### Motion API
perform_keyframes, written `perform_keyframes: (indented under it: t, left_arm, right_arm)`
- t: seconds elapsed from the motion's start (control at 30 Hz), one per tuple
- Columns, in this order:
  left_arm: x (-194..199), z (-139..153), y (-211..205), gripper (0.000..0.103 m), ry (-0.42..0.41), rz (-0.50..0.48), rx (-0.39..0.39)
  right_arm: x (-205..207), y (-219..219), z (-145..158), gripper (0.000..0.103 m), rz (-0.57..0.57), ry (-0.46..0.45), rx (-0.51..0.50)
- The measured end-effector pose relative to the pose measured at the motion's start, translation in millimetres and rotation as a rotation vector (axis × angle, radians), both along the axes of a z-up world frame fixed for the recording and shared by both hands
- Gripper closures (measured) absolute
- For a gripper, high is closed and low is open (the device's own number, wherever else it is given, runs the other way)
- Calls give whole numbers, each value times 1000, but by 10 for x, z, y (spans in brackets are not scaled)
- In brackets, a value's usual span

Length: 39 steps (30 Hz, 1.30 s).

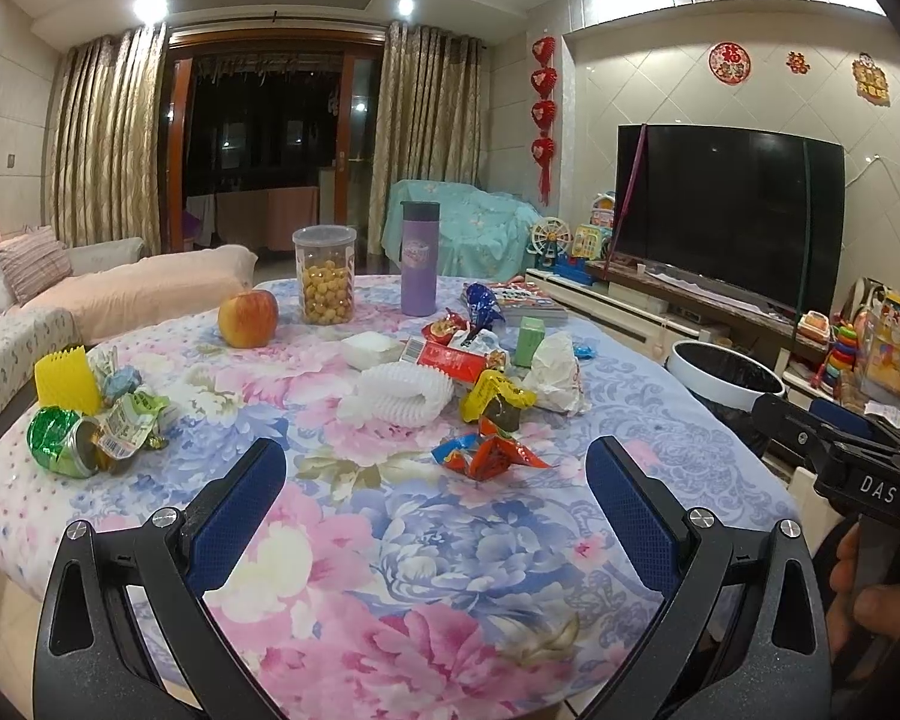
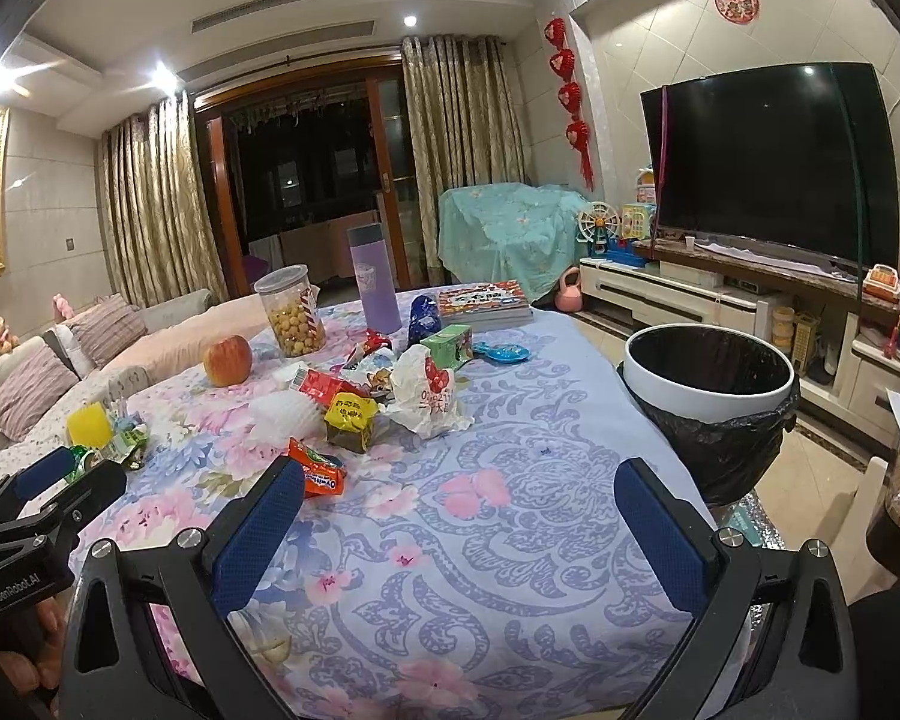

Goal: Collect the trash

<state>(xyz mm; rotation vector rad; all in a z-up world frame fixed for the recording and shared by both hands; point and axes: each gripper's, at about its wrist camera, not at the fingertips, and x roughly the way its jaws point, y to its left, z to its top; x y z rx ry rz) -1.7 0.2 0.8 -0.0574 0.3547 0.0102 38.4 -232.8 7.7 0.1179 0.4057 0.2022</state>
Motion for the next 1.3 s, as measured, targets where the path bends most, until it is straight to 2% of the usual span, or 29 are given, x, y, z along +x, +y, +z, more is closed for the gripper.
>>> perform_keyframes:
  t: [1.13,1.3]
  left_arm:
    - [14,-36,15,0,13,2,-7]
    - [71,-85,62,0,32,6,-14]
  right_arm:
    - [3,8,-32,0,-15,-2,-8]
    - [59,31,-77,0,4,34,-11]
